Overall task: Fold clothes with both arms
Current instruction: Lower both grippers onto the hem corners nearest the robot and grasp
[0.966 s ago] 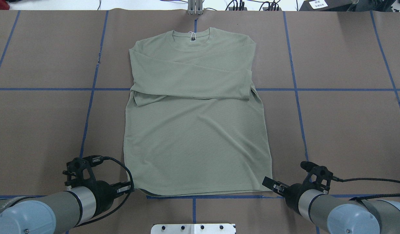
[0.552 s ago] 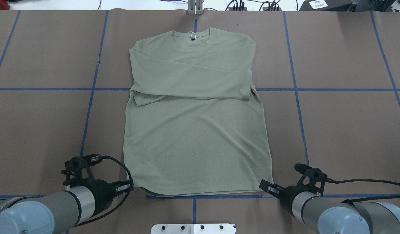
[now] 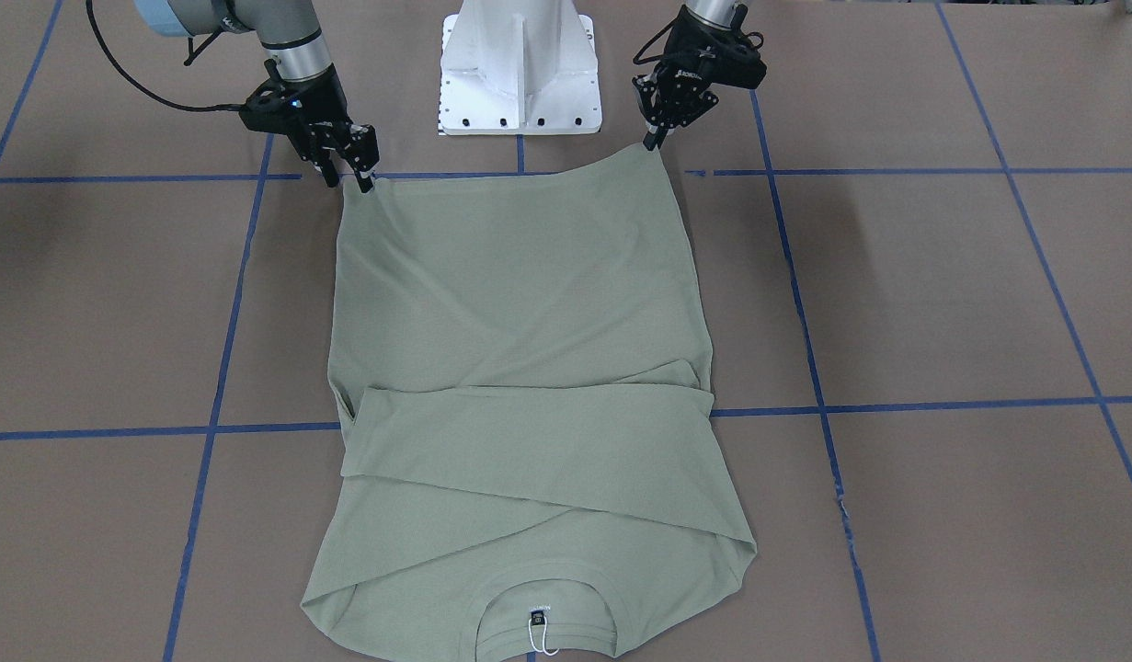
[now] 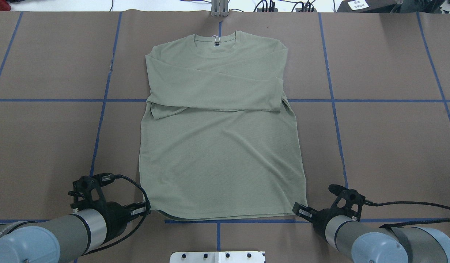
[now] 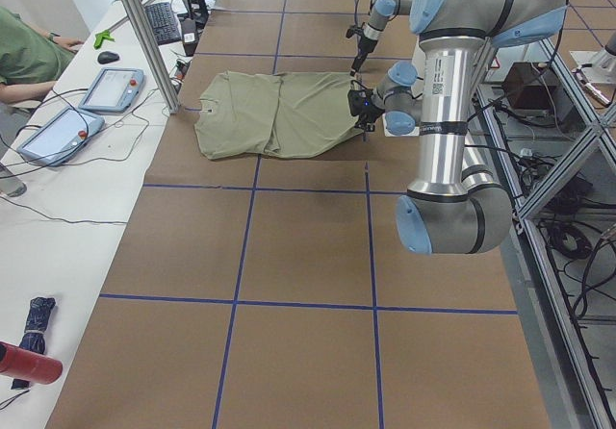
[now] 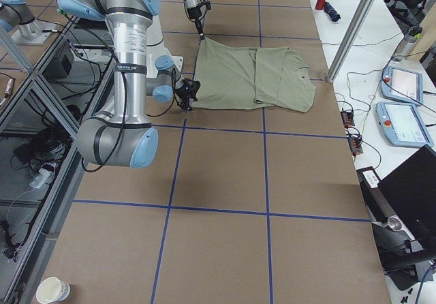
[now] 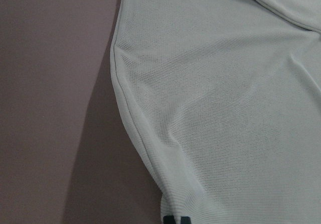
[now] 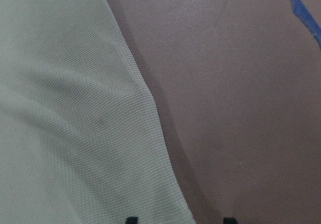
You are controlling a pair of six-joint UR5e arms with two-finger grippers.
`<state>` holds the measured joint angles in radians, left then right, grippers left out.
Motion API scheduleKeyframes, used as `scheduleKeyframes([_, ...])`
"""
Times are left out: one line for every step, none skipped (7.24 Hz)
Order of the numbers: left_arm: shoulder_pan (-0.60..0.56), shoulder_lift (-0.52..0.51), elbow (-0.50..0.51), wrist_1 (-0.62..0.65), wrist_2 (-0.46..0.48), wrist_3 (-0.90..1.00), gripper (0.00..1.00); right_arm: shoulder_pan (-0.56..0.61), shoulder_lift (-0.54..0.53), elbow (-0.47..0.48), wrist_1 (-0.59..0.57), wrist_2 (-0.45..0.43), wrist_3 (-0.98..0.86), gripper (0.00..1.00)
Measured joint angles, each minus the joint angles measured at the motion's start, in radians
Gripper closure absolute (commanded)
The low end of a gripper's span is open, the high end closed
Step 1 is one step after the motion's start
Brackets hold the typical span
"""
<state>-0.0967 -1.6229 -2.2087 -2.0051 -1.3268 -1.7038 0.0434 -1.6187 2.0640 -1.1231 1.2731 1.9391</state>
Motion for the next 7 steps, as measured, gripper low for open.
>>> scheduleKeyframes([0.000,0.000,-0.002,0.000,0.000,0.000,1.00,0.000,0.006,0.000,0.000,-0.001,0.000,0.98])
scheduleKeyframes([0.000,0.000,-0.005,0.001,0.000,0.001,1.00,0.001,0.014,-0.001,0.000,-0.001,0.000,1.00])
scheduleKeyframes([0.000,0.000,-0.008,0.001,0.000,0.001,1.00,0.002,0.019,-0.002,-0.001,-0.001,0.000,1.00])
scheduleKeyframes([0.000,0.000,-0.009,0.002,0.000,0.001,1.00,0.003,0.019,-0.002,-0.009,-0.001,0.000,1.00])
scheduleKeyframes([0.000,0.000,-0.010,0.002,-0.001,0.001,1.00,0.006,0.019,0.002,-0.028,-0.001,0.000,1.00])
scheduleKeyframes([0.000,-0.001,-0.014,0.003,-0.003,0.001,1.00,0.013,0.016,0.017,-0.057,0.001,-0.001,1.00])
scheduleKeyframes([0.000,0.001,-0.026,0.007,-0.006,0.002,1.00,0.021,0.015,0.064,-0.118,0.007,-0.003,1.00])
